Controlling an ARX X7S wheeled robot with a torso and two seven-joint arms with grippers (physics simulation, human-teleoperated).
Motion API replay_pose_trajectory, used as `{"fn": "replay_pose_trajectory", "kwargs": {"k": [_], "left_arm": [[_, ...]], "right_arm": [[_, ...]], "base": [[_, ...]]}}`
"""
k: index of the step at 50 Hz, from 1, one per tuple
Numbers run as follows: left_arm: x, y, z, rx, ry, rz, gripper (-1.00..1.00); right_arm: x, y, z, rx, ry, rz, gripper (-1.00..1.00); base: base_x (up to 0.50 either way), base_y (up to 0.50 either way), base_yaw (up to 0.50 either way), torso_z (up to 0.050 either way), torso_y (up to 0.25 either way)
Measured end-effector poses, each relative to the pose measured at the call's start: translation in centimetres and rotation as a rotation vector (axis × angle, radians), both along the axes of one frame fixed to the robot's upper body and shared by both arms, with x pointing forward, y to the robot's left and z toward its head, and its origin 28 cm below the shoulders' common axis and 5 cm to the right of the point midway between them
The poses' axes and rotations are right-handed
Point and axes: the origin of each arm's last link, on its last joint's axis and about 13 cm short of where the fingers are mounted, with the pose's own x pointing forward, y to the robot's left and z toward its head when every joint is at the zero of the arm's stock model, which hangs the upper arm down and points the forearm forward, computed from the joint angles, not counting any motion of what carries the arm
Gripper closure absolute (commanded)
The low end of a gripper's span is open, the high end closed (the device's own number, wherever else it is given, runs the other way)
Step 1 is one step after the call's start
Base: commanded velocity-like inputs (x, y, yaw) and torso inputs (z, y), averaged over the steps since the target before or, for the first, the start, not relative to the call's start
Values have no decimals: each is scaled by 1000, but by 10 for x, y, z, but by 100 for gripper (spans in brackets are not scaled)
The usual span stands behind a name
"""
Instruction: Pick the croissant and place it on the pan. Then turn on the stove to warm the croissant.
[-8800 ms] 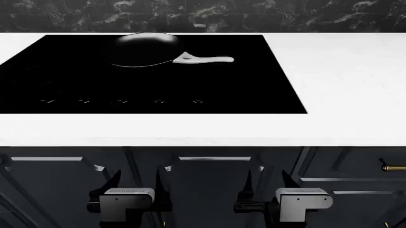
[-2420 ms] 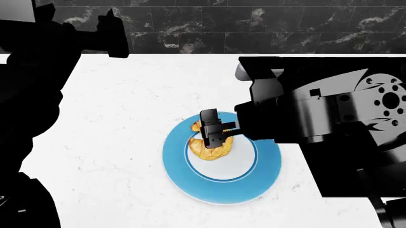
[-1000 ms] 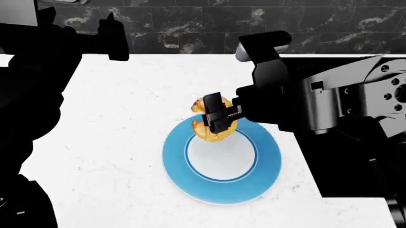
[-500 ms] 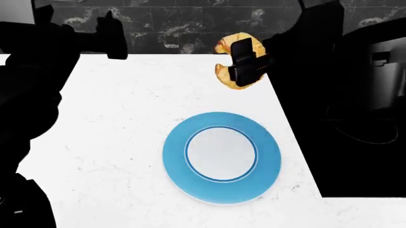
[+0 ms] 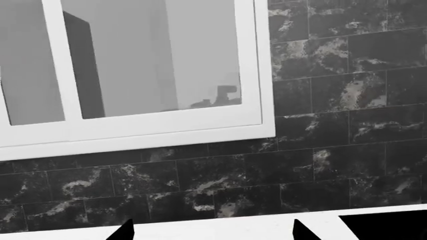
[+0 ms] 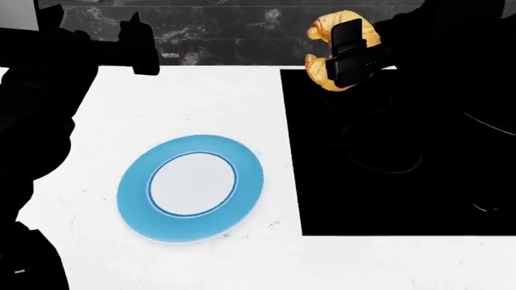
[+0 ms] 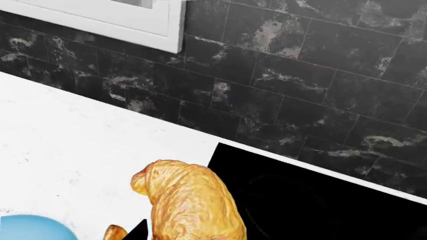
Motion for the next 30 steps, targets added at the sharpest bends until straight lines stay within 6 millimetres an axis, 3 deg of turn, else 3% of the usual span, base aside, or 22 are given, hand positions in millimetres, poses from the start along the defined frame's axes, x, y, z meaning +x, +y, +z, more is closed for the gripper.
{"fn": "replay_pose_trajectory", "kwargs": {"k": [30], "left_arm": [[2, -1, 0, 5, 5, -5, -100]], "right_arm": [[0, -10, 4, 30, -42, -38, 100]], "base": [[-68, -500, 0, 0, 0]]}}
